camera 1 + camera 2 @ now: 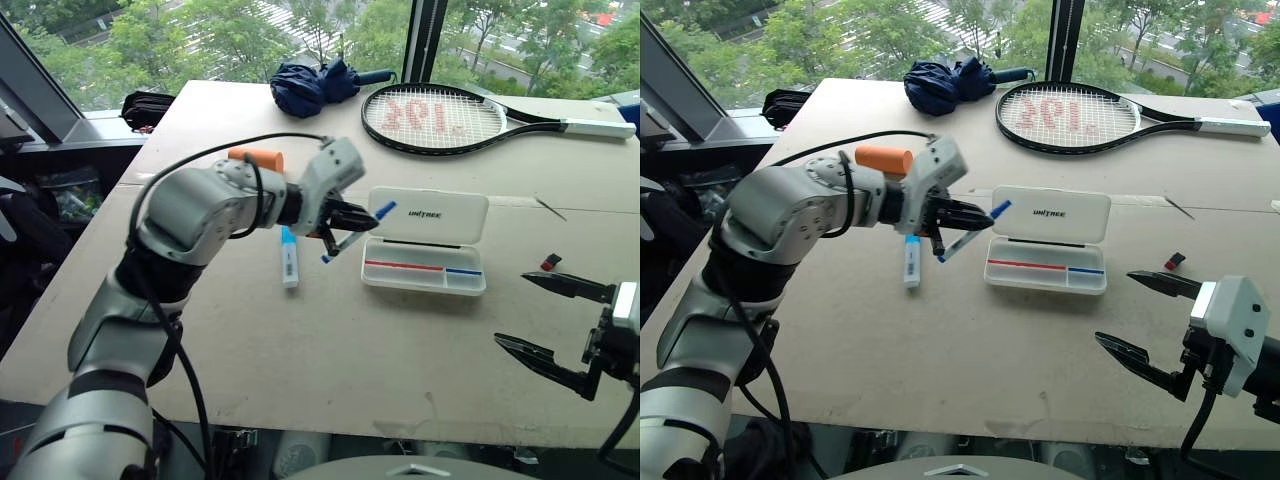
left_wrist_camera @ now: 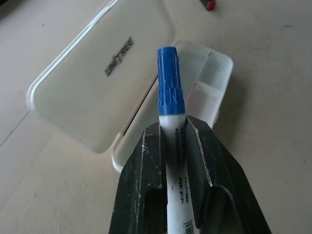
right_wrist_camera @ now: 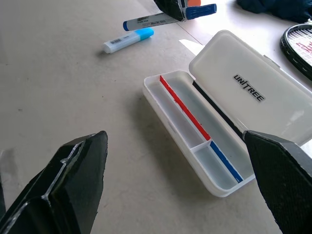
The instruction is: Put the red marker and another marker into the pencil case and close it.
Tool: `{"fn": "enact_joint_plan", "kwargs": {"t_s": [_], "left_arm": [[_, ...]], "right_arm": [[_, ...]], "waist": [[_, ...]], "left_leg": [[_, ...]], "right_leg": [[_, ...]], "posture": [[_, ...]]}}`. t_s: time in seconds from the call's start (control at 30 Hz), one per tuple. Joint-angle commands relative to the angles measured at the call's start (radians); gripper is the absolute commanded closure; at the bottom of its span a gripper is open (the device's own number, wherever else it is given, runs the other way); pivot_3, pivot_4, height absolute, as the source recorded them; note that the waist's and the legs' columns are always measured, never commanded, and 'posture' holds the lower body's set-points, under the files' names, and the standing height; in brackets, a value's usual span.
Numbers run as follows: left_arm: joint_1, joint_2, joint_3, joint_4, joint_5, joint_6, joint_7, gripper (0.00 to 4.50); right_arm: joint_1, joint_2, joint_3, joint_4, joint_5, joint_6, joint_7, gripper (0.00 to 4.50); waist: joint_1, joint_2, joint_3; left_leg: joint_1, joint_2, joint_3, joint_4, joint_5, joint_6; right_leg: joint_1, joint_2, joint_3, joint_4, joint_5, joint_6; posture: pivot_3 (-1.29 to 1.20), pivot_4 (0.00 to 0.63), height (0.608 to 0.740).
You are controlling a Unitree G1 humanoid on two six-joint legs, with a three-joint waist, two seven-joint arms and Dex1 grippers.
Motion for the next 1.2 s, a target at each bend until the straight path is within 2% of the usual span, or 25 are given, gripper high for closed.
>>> {"fn": "enact_joint_plan", "kwargs": {"t_s": [0.03, 0.17, 0.33, 0.67, 0.7, 0.73, 0.8, 0.83, 0.93, 1.0, 1.07, 1.17, 1.2], "left_arm": [[-0.107, -0.123, -0.115, 0.233, 0.163, -0.205, -0.154, 4.47], [-0.186, -0.258, -0.169, 0.483, 0.303, -0.374, -0.218, 4.47], [-0.251, -0.384, -0.167, 0.716, 0.418, -0.506, -0.277, 4.47], [-0.287, -0.513, -0.139, 0.929, 0.569, -0.625, -0.294, 4.47], [-0.289, -0.519, -0.127, 0.937, 0.574, -0.625, -0.298, 3.47], [-0.292, -0.521, -0.112, 0.934, 0.572, -0.617, -0.307, 3.19], [-0.298, -0.506, -0.072, 0.892, 0.547, -0.565, -0.348, 2.57], [-0.297, -0.496, -0.050, 0.866, 0.535, -0.535, -0.366, 2.02], [-0.256, -0.408, 0.049, 0.664, 0.427, -0.280, -0.455, 0.74], [-0.173, -0.319, 0.192, 0.443, 0.325, -0.005, -0.393, 0.74], [-0.085, -0.278, 0.343, 0.264, 0.290, 0.218, -0.265, 0.74], [0.014, -0.292, 0.497, 0.047, 0.298, 0.438, -0.072, 0.74], [0.072, -0.303, 0.550, -0.074, 0.373, 0.533, 0.048, 0.74]], "right_arm": [[0.088, 0.039, -0.109, -0.014, 0.067, -0.010, 0.003, 0.00], [0.165, 0.068, -0.182, 0.003, 0.062, -0.067, 0.050, 0.00], [0.231, 0.107, -0.225, 0.036, 0.047, -0.140, 0.090, 0.00], [0.268, 0.124, -0.213, 0.018, 0.046, -0.192, 0.064, 0.00], [0.269, 0.123, -0.210, 0.011, 0.049, -0.193, 0.059, 0.00], [0.270, 0.122, -0.208, 0.005, 0.052, -0.192, 0.054, 0.00], [0.270, 0.117, -0.201, -0.004, 0.056, -0.192, 0.048, 0.00], [0.270, 0.113, -0.197, -0.007, 0.056, -0.193, 0.047, 0.00], [0.243, 0.090, -0.163, -0.021, 0.070, -0.187, 0.035, 0.00], [0.177, 0.052, -0.091, -0.034, 0.091, -0.173, 0.004, 0.00], [0.104, 0.013, -0.025, -0.032, 0.103, -0.158, -0.021, 0.00], [0.035, -0.025, 0.026, -0.012, 0.111, -0.144, -0.035, 0.00], [-0.011, -0.046, 0.060, 0.007, 0.117, -0.136, -0.037, 0.00]], "waist": [[-0.006, 0.000, 0.000], [-0.010, 0.000, 0.001], [-0.017, 0.000, 0.001], [-0.009, 0.000, 0.002], [-0.009, 0.000, 0.002], [-0.009, 0.000, 0.002], [-0.010, 0.000, 0.002], [-0.011, 0.000, 0.002], [-0.016, 0.001, 0.002], [-0.024, 0.001, 0.002], [-0.036, 0.003, 0.001], [-0.035, 0.005, 0.001], [-0.031, 0.005, 0.002]], "left_leg": [[0.000, 0.000, 0.000, 0.000, 0.000, 0.001], [-0.002, 0.000, 0.000, 0.001, -0.001, 0.002], [-0.002, 0.002, 0.000, 0.000, -0.003, 0.005], [-0.002, 0.002, 0.000, 0.001, -0.003, 0.005], [-0.002, 0.002, 0.000, 0.001, -0.003, 0.005], [-0.002, 0.002, 0.000, 0.001, -0.003, 0.005], [-0.003, 0.002, 0.000, 0.001, -0.003, 0.005], [-0.004, 0.002, 0.000, 0.001, -0.003, 0.005], [-0.005, 0.002, -0.001, 0.001, -0.003, 0.005], [-0.007, 0.003, -0.001, 0.001, -0.003, 0.005], [-0.007, 0.004, -0.001, 0.002, -0.003, 0.005], [-0.006, 0.007, -0.002, 0.002, -0.003, 0.005], [-0.006, 0.007, -0.004, 0.003, -0.003, 0.005]], "right_leg": [[0.000, 0.000, 0.000, 0.000, 0.000, 0.000], [-0.002, 0.002, -0.001, 0.001, 0.000, 0.000], [-0.003, 0.003, 0.001, 0.001, -0.001, 0.002], [-0.003, 0.003, 0.000, 0.001, -0.001, 0.002], [-0.003, 0.003, 0.000, 0.001, -0.001, 0.002], [-0.003, 0.003, 0.000, 0.001, -0.001, 0.002], [-0.004, 0.003, 0.000, 0.001, -0.001, 0.002], [-0.004, 0.003, 0.000, 0.001, -0.001, 0.002], [-0.006, 0.003, 0.000, 0.002, -0.001, 0.002], [-0.009, 0.003, 0.000, 0.004, -0.001, 0.002], [-0.009, 0.004, 0.000, 0.004, -0.001, 0.002], [-0.009, 0.004, 0.000, 0.006, -0.001, 0.002], [-0.009, 0.004, -0.002, 0.006, -0.001, 0.002]], "posture": [[0.00, 0.150, 0.732], [0.00, 0.150, 0.732], [0.00, 0.150, 0.732], [0.00, 0.150, 0.732], [0.00, 0.150, 0.732], [0.00, 0.150, 0.732], [0.00, 0.150, 0.732], [0.00, 0.150, 0.732], [0.00, 0.150, 0.732], [0.00, 0.150, 0.732], [0.00, 0.150, 0.732], [0.00, 0.150, 0.732], [0.00, 0.150, 0.732]]}}
